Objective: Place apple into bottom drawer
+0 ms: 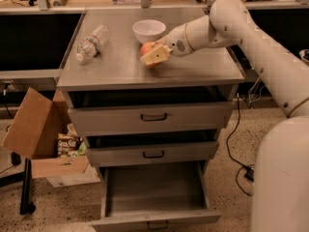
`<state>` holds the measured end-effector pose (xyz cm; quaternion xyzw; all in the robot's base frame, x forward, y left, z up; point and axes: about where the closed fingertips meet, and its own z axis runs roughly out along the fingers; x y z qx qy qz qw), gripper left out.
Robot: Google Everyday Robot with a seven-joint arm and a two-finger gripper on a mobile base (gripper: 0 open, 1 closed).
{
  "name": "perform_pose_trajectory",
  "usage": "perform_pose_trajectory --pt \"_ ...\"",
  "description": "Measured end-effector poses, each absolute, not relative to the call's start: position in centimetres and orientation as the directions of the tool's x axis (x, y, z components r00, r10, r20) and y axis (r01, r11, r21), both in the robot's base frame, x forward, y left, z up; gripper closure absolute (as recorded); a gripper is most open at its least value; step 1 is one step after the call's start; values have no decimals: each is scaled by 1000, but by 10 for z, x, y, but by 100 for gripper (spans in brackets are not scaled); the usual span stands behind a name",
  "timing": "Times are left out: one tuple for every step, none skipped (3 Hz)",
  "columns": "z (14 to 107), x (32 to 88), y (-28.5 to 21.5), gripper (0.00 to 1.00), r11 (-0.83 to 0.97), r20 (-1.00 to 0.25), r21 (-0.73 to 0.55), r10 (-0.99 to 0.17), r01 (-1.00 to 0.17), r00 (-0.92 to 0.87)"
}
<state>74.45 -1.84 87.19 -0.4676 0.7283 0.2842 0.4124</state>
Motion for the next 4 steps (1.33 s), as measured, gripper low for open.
perform_pose_trajectory --pt "899 717 -15 100 298 -887 -16 -445 -954 -124" --pt "902 659 3 100 75 -880 19 -471 -997 -52" --pt "902 659 3 100 74 -880 20 -471 -997 -52" --pt "880 647 9 100 50 -860 33 -507 -998 -54"
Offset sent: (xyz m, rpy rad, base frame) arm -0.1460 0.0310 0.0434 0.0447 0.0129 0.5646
